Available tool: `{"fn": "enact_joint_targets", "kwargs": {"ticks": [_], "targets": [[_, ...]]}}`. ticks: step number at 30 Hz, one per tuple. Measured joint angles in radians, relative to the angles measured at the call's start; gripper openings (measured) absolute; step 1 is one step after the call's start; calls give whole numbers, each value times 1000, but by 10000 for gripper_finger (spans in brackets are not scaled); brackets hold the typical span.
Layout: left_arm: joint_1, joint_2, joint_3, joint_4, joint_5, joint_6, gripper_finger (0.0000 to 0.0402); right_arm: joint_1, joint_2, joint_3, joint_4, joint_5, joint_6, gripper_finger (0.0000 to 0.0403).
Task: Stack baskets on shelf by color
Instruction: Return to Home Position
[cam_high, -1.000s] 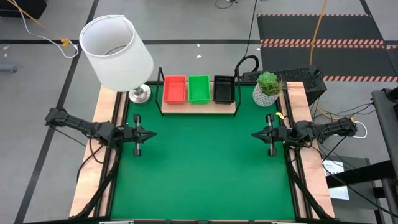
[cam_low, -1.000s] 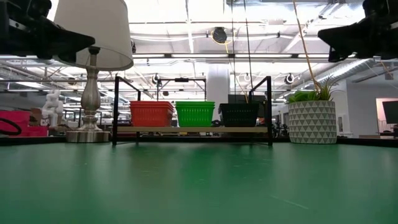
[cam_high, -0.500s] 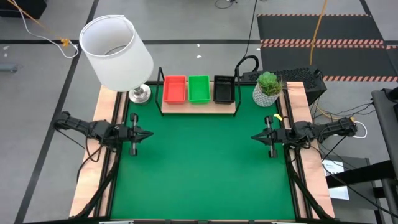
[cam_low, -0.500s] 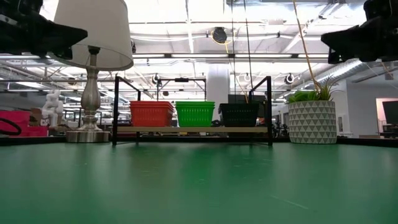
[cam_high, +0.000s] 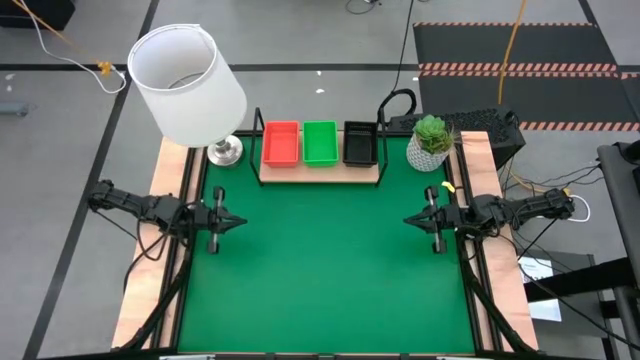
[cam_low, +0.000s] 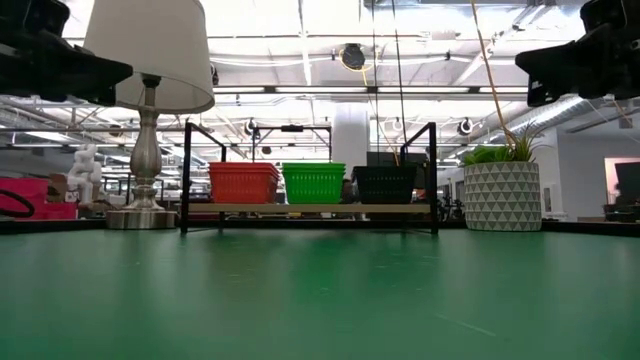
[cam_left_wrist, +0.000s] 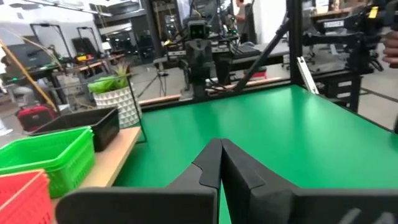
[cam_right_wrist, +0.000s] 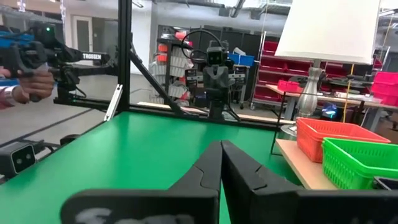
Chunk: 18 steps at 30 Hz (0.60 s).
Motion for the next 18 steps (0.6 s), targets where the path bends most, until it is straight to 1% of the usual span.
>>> {"fn": "enact_joint_targets", "kwargs": {"ticks": [2,7,10,12,15,18], "targets": [[0,0,0,-4,23,6,4,0,0,0,-1,0,4,0],[0,0,0,-5,40,25,8,0,0,0,-1,0,126,0],[5,0,-31,77,82,40,4,0,0,0,-1,0,128,0],[17,6,-31,76,123,38,3,0,0,0,-1,0,126,0],[31,9,-31,70,147,24,6,0,1,0,-1,1,126,0],[46,9,-31,70,162,53,3,0,1,0,-1,1,126,0]]}}
